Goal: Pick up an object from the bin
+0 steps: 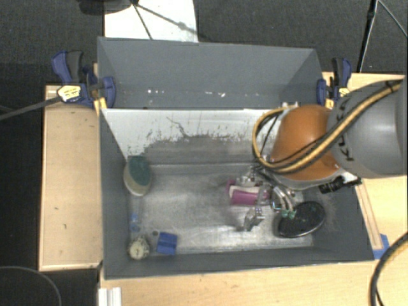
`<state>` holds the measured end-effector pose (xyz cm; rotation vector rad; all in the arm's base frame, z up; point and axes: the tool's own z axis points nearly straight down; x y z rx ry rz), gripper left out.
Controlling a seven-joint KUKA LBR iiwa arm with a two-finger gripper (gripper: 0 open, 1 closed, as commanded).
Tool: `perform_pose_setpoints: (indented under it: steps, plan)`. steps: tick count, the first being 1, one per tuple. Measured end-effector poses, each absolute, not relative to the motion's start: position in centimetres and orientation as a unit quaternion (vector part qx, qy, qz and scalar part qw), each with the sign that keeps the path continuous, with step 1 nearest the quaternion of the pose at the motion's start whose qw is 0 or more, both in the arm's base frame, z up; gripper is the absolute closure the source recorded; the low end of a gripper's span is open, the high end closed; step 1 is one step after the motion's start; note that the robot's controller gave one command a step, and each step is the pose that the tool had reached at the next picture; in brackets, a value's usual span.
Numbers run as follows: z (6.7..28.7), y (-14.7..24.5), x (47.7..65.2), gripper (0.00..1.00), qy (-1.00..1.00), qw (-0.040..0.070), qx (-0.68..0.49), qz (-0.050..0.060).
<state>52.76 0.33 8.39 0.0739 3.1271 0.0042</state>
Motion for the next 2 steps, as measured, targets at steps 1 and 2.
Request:
perform_pose_setpoints:
  steps: [1, 2]
  plan:
    - [8.8, 0.5, 53.1, 1.0, 1.0, 0.015, 0.025, 0.002]
    - [22.1, 0.7, 54.8, 1.0, 1.0, 0.005, 0.03, 0.0]
